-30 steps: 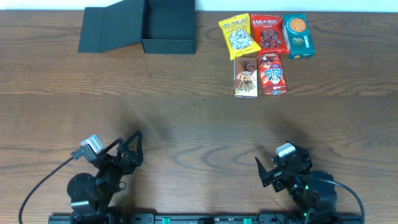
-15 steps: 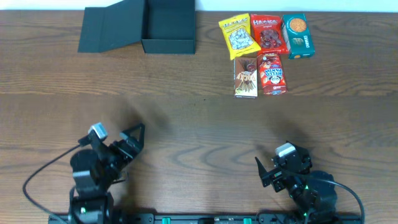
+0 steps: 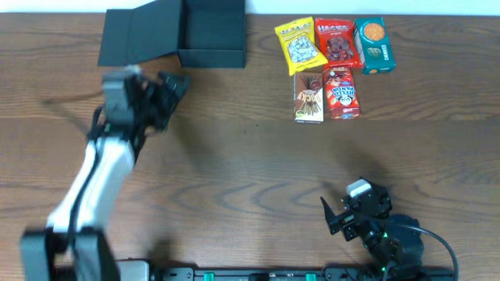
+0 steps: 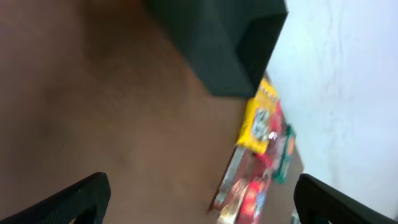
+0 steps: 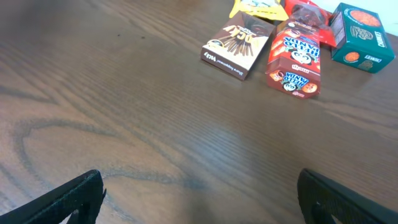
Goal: Pack container
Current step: 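Reach the left gripper to the black box and grip its edge, then drag the black box with the left gripper toward table center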
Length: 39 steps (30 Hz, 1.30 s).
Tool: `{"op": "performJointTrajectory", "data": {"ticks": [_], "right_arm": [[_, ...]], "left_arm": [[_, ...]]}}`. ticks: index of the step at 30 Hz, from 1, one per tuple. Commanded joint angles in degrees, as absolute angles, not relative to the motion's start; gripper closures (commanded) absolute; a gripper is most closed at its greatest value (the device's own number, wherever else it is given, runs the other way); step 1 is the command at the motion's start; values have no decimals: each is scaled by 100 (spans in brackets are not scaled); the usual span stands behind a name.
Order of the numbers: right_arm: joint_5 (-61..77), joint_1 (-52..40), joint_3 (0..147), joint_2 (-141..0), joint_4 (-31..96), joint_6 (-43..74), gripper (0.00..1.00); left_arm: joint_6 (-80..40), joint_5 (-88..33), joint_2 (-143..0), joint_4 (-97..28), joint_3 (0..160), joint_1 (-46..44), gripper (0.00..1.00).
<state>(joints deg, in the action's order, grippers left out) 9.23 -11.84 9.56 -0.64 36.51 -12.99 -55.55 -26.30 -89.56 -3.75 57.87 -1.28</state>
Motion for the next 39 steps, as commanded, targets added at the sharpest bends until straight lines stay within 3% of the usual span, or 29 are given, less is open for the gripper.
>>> {"op": "performJointTrajectory", "data": {"ticks": [1, 5, 17, 34, 36, 37, 39], "right_arm": [[941, -1175, 908, -32, 3667, -1227, 1], [941, -1175, 908, -32, 3667, -1227, 1], [941, -1175, 908, -32, 3667, -1227, 1], [941, -1175, 908, -32, 3667, -1227, 1], [941, -1175, 908, -32, 3667, -1227, 1], [941, -1175, 908, -32, 3667, -1227, 1], [941, -1175, 908, -32, 3667, -1227, 1]], "left_arm": [[-6090, -2320, -9920, -711, 6897, -386, 4], [-6565, -1900, -10930, -1516, 8176, -539, 4], [-7306, -1787, -12680, -2097, 10440, -561, 4], [-7629, -2051, -13616, -1669, 10783, -493, 4], [-7658, -2198, -13692, -1667, 10783, -451, 0], [-7684, -2290, -13734, -1667, 10783, -438, 18], [-7693, -2381, -13769, -1680, 10783, -425, 41]]}}
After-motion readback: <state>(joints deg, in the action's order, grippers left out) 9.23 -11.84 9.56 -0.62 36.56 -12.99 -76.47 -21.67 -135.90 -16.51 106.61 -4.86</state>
